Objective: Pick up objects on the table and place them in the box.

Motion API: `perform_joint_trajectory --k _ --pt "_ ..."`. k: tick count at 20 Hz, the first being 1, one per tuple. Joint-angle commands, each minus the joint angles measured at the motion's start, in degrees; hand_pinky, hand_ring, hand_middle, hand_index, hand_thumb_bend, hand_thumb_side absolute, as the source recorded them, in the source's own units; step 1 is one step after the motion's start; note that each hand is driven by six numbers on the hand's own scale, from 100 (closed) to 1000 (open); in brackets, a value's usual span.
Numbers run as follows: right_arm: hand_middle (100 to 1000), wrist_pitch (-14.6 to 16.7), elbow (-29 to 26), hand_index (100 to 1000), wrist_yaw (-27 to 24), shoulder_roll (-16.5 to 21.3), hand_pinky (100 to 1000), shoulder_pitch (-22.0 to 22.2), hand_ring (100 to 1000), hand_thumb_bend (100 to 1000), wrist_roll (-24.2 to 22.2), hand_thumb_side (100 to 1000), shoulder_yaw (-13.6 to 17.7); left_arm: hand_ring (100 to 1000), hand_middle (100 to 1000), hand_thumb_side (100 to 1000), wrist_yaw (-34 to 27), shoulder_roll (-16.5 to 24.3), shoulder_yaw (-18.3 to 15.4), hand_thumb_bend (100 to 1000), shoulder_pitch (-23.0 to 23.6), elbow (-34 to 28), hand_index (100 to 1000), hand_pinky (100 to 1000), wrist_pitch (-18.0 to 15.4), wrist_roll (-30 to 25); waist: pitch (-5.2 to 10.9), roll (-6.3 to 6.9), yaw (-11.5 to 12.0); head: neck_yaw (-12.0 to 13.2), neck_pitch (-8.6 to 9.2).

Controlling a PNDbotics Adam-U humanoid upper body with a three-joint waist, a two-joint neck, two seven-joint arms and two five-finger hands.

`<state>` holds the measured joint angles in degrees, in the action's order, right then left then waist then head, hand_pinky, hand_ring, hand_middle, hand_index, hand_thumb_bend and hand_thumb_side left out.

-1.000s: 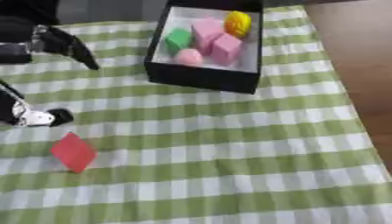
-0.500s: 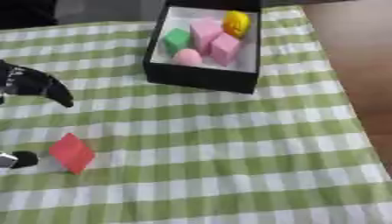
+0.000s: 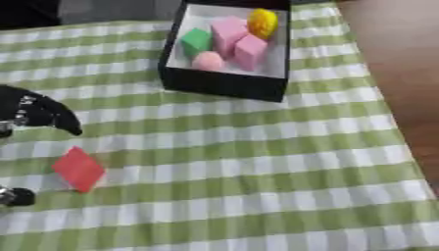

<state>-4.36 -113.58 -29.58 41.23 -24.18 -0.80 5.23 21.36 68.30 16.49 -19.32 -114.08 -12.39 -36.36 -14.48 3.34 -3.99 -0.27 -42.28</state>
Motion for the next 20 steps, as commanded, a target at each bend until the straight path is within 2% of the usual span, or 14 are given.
perform_joint_trajectory --k 1,6,9,14,20 --pt "550 0.04 -1.01 740 0.25 0.81 1000 -0.65 662 100 -0.06 528 0.58 900 839 306 1.71 0.38 1.14 574 -1.33 -0.51 897 885 1.29 -0.58 0.92 -0.92 -0.18 0.52 -0.34" --pt "551 0.2 -1.01 740 0.15 0.58 1000 -0.9 662 100 0.46 529 1.06 903 846 324 2.44 -1.05 3.4 578 -2.49 -0.11 894 887 2.67 -4.83 0.81 -0.82 -0.5 1.82 -0.71" --pt "551 0.23 -1.01 740 0.21 0.52 1000 -0.83 662 100 0.77 530 1.2 905 848 305 2.26 -1.91 4.41 596 -3.46 0.98 893 887 2.23 -6.56 0.75 -0.84 -0.63 2.13 -0.86" --pt "550 -0.01 -1.01 740 0.36 0.33 1000 -0.62 661 100 0.76 531 1.13 917 853 216 5.26 -3.03 5.35 667 -4.77 3.41 891 886 -0.83 -7.08 0.72 -0.83 -0.7 2.56 -0.76" --pt "550 -0.18 -1.01 739 0.48 0.14 1000 -0.34 661 100 0.78 532 1.22 917 853 204 9.26 -4.23 6.02 690 -5.02 7.22 893 883 -4.48 -6.04 0.69 -0.85 -0.74 2.8 -0.68"
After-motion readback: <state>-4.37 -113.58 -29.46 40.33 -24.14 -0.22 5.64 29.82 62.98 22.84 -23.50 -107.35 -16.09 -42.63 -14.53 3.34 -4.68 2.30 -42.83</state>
